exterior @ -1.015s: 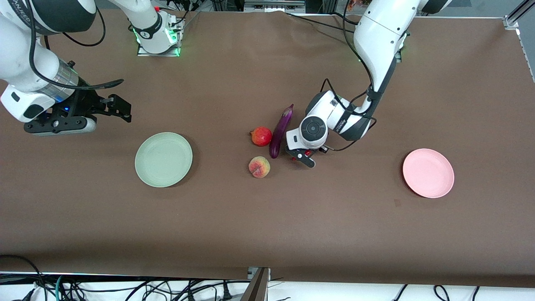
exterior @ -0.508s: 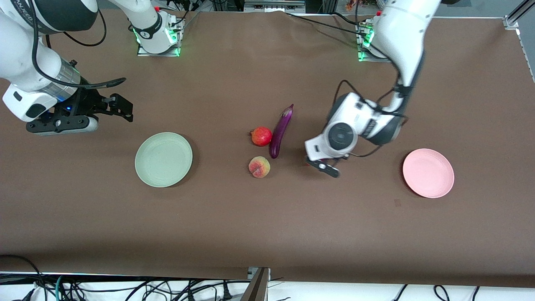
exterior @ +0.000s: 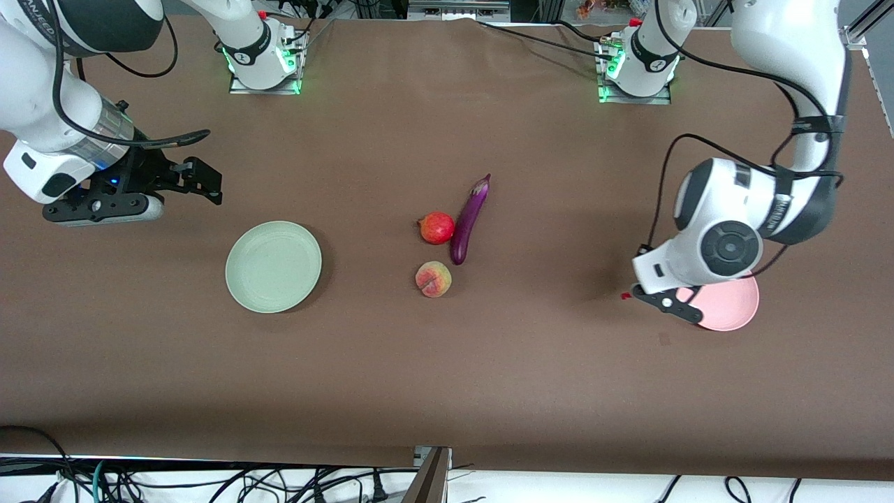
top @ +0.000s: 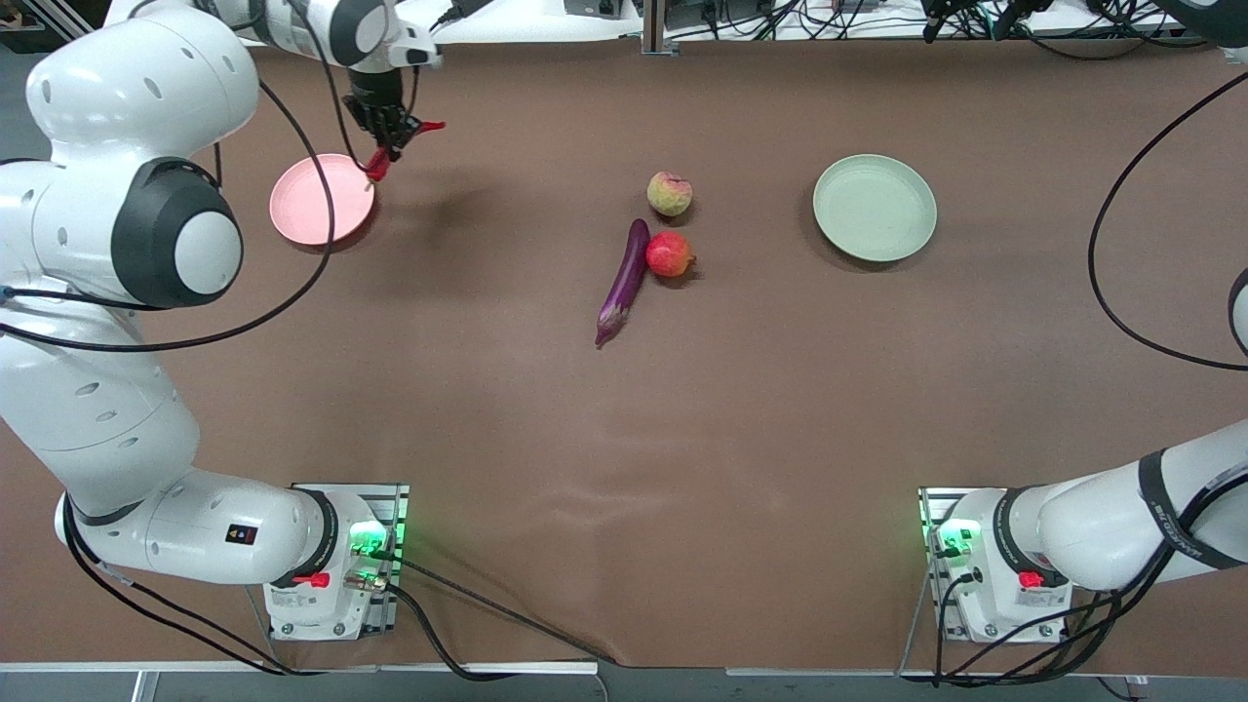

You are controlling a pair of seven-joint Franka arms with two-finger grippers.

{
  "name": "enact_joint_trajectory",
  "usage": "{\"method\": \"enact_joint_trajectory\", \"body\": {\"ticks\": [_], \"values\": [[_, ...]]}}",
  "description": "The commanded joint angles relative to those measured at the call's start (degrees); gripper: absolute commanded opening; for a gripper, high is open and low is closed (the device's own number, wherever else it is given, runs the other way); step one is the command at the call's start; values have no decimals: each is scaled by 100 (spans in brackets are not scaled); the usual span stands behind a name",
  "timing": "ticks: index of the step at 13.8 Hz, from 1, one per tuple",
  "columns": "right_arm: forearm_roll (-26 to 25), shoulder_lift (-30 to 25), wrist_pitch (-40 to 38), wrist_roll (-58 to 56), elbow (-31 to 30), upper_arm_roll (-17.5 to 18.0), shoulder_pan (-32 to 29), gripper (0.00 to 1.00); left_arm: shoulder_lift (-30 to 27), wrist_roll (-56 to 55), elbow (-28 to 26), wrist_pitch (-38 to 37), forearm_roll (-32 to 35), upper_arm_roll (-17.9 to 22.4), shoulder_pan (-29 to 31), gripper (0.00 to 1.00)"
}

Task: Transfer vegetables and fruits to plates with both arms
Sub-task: 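Carry the chili with the left gripper onto the pink plate, then release the chili while the right gripper reaches the red pomegranate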

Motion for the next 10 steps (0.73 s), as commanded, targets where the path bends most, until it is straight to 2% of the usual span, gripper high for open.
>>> {"method": "enact_joint_trajectory", "body": {"ticks": [1,5,7,9,10], "values": [[67,-65,211,-1,-38,31,2,100,59,1058,-46,10,140,-77,794,9],[67,-38,158,52,-47,22,20,100,542,1397,-55,545,341,-68,1551,9],[50,5,141,-79,-47,22,2,100,797,1510,-46,862,351,-69,1650,10],[32,294,-287,-80,-64,31,81,100,842,1520,-37,907,351,-69,1668,18],[41,331,-560,-63,-64,31,142,100,842,1528,-37,907,360,-69,1668,29]]}}
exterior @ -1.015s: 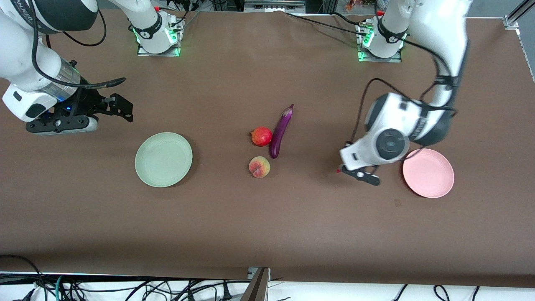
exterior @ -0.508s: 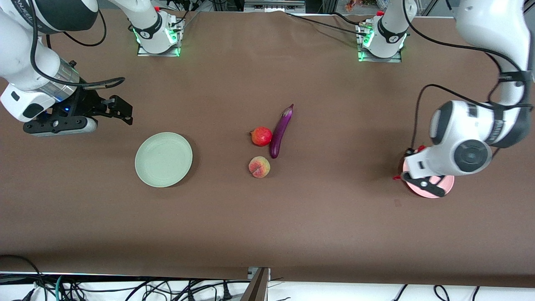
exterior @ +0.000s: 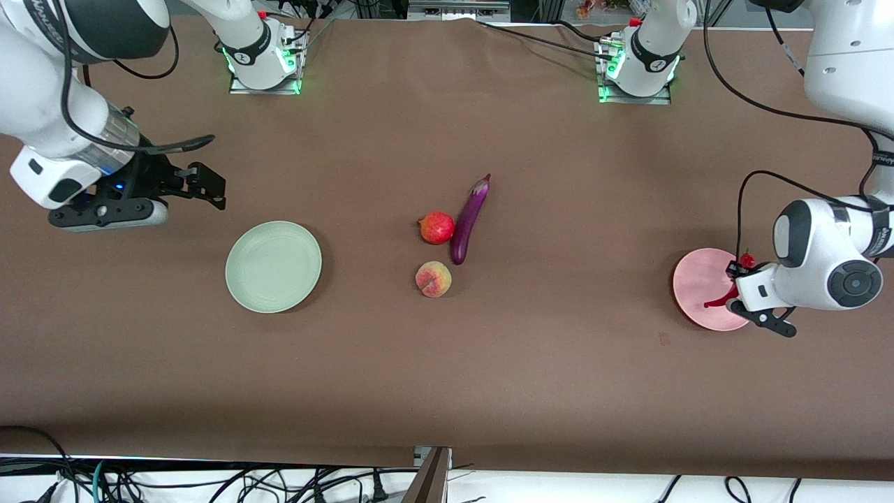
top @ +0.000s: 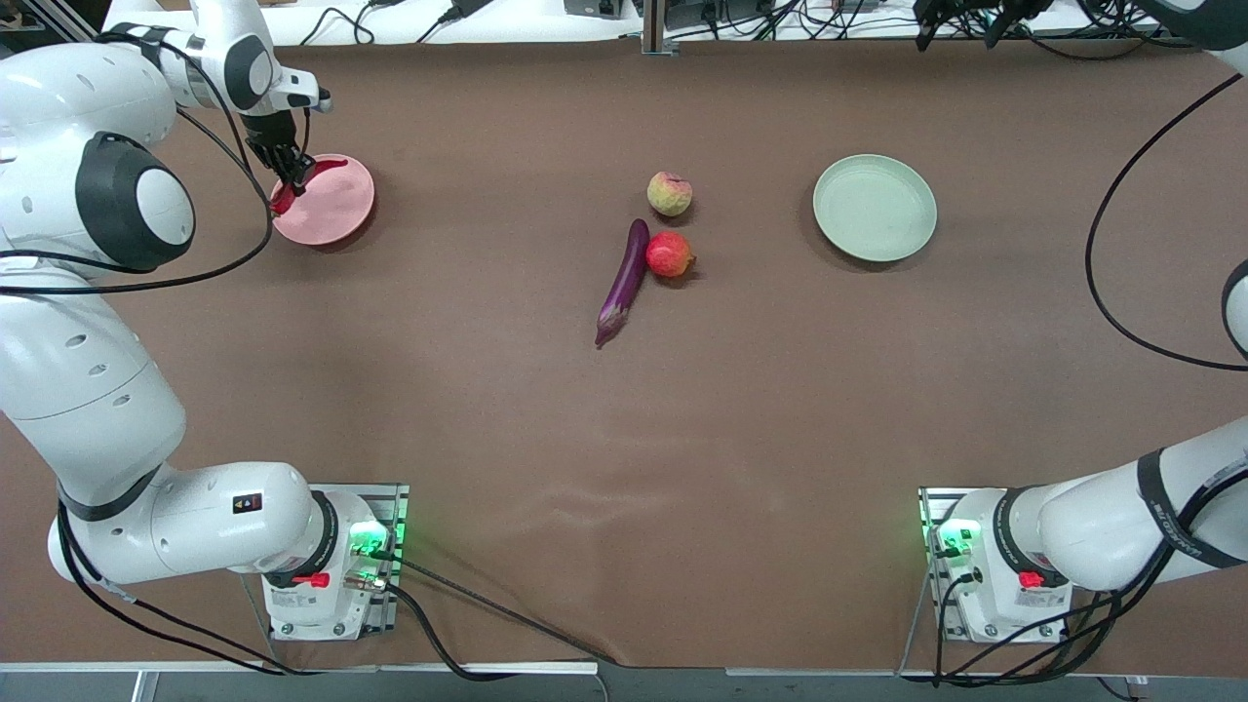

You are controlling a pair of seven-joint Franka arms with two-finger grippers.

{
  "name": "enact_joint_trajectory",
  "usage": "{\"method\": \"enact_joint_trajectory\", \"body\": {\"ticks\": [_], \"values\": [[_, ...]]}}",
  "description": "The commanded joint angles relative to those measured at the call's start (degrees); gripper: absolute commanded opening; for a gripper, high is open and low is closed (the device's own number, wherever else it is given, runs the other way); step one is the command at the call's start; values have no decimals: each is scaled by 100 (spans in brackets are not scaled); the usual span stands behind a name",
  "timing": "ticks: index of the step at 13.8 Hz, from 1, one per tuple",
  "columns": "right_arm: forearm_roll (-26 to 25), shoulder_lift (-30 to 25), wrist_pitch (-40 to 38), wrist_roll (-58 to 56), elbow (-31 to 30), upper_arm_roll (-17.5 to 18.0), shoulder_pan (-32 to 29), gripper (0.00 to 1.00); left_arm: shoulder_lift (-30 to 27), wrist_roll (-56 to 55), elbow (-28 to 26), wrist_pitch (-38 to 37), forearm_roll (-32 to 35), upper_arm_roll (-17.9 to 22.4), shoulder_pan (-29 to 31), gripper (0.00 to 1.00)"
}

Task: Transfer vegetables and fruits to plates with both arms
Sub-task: 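Release the chili while the right gripper reaches the red pomegranate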

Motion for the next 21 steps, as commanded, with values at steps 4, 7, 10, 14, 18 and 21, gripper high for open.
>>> {"method": "enact_joint_trajectory", "body": {"ticks": [4,7,10,14,18,21], "values": [[453,716,72,823,23,43,683,100,-60,410,103,-51,146,-81,-20,100],[463,1366,1063,2104,32,43,1648,100,-121,393,103,-139,146,-116,-55,100],[419,2227,2355,3670,67,43,2562,100,-427,341,190,-646,67,-283,-82,100],[357,2897,3185,4474,199,26,3180,100,-789,322,1023,-2235,-152,-591,-73,100],[279,3099,3351,4474,190,26,3215,100,-886,287,2367,-3932,-373,-679,-186,100],[-91,3118,3344,4457,181,-1,3268,100,-886,323,3116,-4575,-382,-705,-214,100]]}}
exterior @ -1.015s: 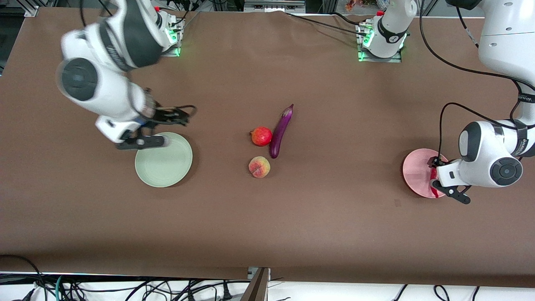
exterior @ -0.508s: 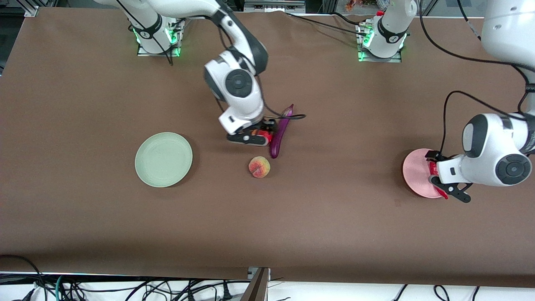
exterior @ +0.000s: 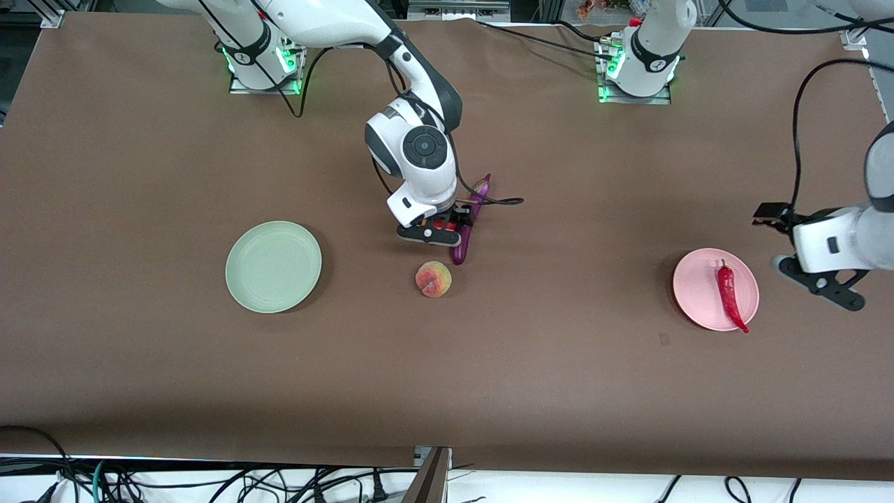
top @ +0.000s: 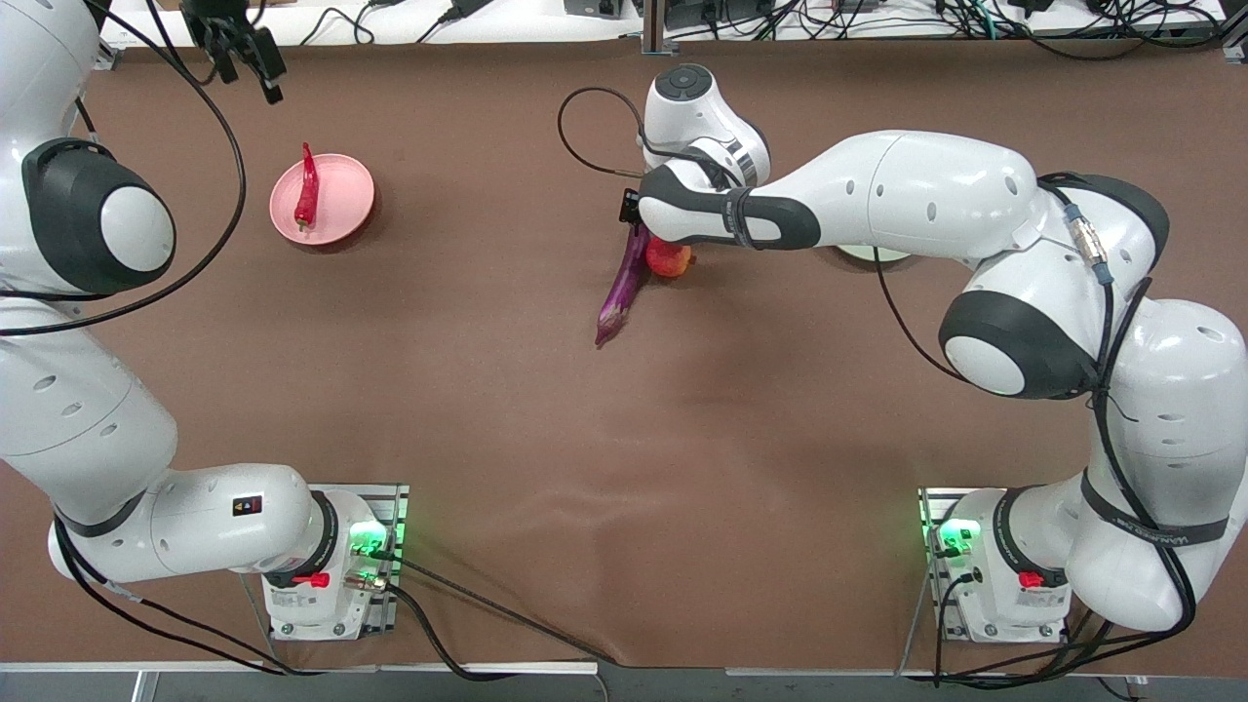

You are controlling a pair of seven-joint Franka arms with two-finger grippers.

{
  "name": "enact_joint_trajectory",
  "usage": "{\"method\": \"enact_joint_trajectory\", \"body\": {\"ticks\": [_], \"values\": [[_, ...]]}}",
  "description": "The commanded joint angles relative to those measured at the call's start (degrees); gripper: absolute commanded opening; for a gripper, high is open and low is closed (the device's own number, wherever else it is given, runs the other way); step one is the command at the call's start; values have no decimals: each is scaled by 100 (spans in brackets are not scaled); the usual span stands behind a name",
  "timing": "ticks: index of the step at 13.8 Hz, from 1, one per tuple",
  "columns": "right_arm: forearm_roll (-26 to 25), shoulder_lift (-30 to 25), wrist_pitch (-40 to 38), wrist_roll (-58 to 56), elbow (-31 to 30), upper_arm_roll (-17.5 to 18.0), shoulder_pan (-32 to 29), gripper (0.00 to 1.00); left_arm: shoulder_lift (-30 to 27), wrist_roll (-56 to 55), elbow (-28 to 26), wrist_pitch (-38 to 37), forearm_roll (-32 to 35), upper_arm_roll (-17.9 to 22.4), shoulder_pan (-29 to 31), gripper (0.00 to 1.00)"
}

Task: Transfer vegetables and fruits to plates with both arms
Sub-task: 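Release the chili while the right gripper reaches the red pomegranate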

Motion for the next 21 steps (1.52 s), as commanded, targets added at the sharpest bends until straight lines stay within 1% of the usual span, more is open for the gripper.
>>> {"method": "enact_joint_trajectory", "body": {"ticks": [1,2,3,4,5,7,8,10,11,12,13,14,15,18,20,21], "values": [[-171,68,27,54,72,-19,48,100,133,53,557,-521,-95,-15,-38,100],[-180,103,36,124,72,-19,57,100,132,71,575,-513,-138,-76,-47,100],[-189,164,62,247,63,-19,92,100,124,62,636,-469,-356,-190,-21,100],[-285,243,71,300,55,-28,162,100,141,27,958,-408,-594,-199,-12,100],[-381,270,71,396,46,-28,180,100,141,18,1135,-399,-622,-191,-29,100],[-418,340,71,538,46,-19,172,100,141,-95,1102,-416,-631,-191,-29,100],[-418,341,37,538,46,-19,154,94,141,-279,1111,-408,-648,-199,-55,100],[-418,314,10,468,46,-28,119,55,141,-526,1128,-434,-649,-235,-160,100],[-418,306,1,468,46,-28,110,38,141,-553,1128,-443,-623,-226,-170,100],[-418,306,-42,494,46,-28,110,24,141,-553,1128,-460,-648,-226,-170,100],[-418,262,-173,442,46,-71,101,20,141,-553,1128,-460,-657,-226,-170,100],[-426,114,-453,346,54,-228,101,20,141,-553,1128,-460,-657,-226,-170,100],[-426,-53,-865,-12,72,-334,101,20,141,-553,1128,-460,-657,-226,-170,100],[-347,-528,-1991,-1251,72,-949,84,20,141,-623,1120,-460,-666,-235,-179,100],[-347,-643,-2318,-1964,28,-1318,66,20,141,-763,1120,-469,-745,-322,-179,100],[-347,-661,-2398,-2350,11,-1546,66,20,115,-903,1111,-591,-728,-375,-205,100]]}}
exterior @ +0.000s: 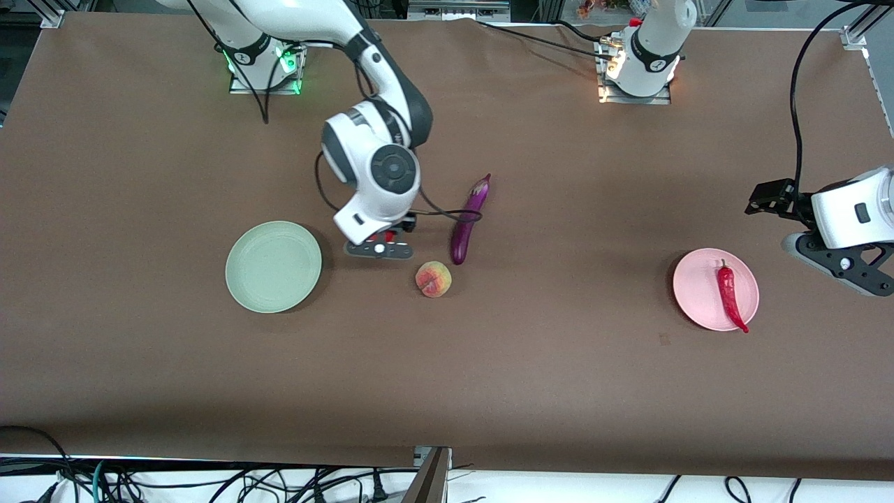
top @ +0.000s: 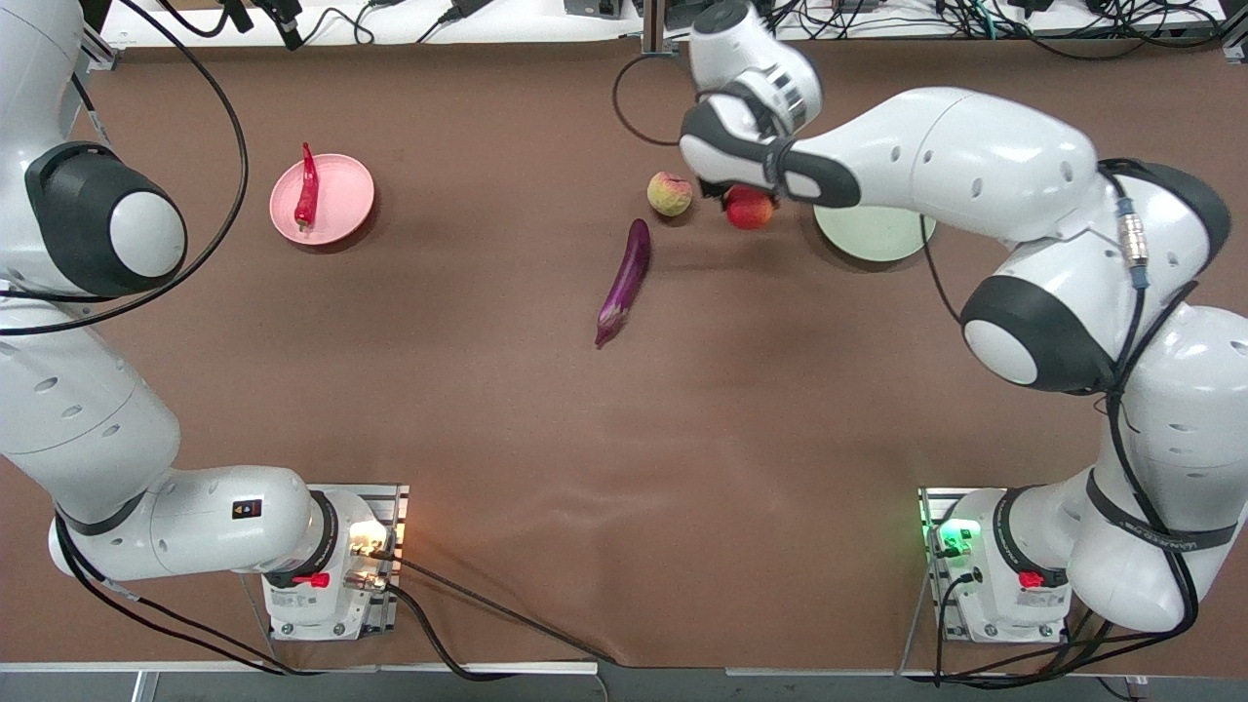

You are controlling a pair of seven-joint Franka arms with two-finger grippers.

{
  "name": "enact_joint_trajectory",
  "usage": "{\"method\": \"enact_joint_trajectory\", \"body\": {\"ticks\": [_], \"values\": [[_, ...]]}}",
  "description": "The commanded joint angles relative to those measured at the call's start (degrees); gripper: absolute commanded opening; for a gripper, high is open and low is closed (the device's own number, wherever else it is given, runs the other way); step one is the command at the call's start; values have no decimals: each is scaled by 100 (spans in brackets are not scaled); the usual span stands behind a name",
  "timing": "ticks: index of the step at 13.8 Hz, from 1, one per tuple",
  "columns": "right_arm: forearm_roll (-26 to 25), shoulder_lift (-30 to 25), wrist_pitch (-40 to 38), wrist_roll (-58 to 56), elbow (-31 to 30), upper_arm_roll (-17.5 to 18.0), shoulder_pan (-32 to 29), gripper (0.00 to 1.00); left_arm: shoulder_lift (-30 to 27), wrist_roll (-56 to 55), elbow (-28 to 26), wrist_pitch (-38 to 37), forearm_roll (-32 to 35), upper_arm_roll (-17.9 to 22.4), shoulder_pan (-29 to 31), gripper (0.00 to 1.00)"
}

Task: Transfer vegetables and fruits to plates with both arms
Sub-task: 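Carry the pomegranate to the green plate while the left gripper reaches the eggplant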

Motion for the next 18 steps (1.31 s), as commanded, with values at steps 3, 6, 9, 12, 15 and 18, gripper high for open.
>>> {"method": "enact_joint_trajectory", "body": {"ticks": [3,6,9,12,15,18], "values": [[-2,-120,-29,-1779,-529,-1023,3,20,244,-406,-220,-385,-109,-239,-634,100],[51,-181,918,-2923,-1415,-1438,-259,21,447,-554,-782,411,-169,-247,-1425,100],[532,-357,1623,-3566,-2103,-1438,-674,21,491,-1720,-1705,1537,-671,-239,-1953,100],[701,-226,1755,-3682,-2113,-1430,-787,32,500,-2540,-2819,2897,-715,-256,-2349,100],[973,-146,1862,-3682,-2052,-1421,-815,100,561,-3040,-3603,4330,-812,-309,-2797,100],[983,-207,1739,-3691,-1763,-1412,-797,100,492,-3753,-4456,5667,-794,-300,-3106,100]]}}
